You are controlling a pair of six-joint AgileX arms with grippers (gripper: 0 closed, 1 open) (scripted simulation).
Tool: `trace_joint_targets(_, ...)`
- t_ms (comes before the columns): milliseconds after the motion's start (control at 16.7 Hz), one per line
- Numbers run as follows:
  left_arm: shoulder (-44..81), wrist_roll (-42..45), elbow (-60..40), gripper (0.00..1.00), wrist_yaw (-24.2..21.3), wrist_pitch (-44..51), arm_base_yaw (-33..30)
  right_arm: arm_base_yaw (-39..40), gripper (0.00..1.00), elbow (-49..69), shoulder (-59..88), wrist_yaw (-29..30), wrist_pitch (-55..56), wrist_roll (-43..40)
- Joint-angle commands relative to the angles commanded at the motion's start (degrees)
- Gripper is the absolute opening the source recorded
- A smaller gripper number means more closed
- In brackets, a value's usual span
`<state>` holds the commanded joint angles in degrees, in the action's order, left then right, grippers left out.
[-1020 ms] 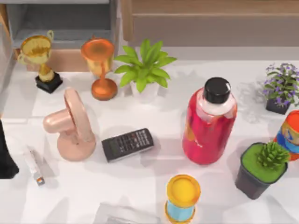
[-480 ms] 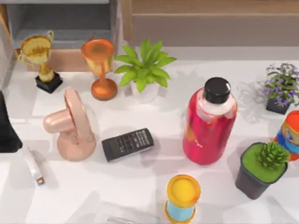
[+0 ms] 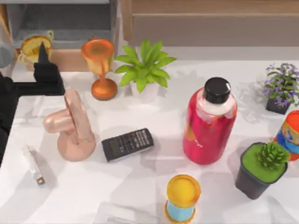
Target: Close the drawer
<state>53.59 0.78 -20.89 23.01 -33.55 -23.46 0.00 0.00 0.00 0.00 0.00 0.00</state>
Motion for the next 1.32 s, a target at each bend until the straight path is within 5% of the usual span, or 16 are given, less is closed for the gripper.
trace_joint_targets(300,13.3,0.2,-5.0,1.00,5.5,-8.0,-5.6,0.0,1.00,0.0,0.0,0.0,0.0,0.0)
trace_joint_targets(780,14.4,0.7,-5.0,1.00,5.3,-8.7,-5.2,0.0,1.00,0.0,0.0,0.0,0.0,0.0)
trace_joint_targets(1020,16.8,7.8,-3.8,1.00,-1.7,-11.5,2.4,0.0,1.00,0.0,0.0,0.0,0.0,0.0)
trace_joint_targets(1320,25.2,26.3,0.1,1.00,-18.2,-18.7,19.0,0.0,1.00,0.0,0.0,0.0,0.0,0.0)
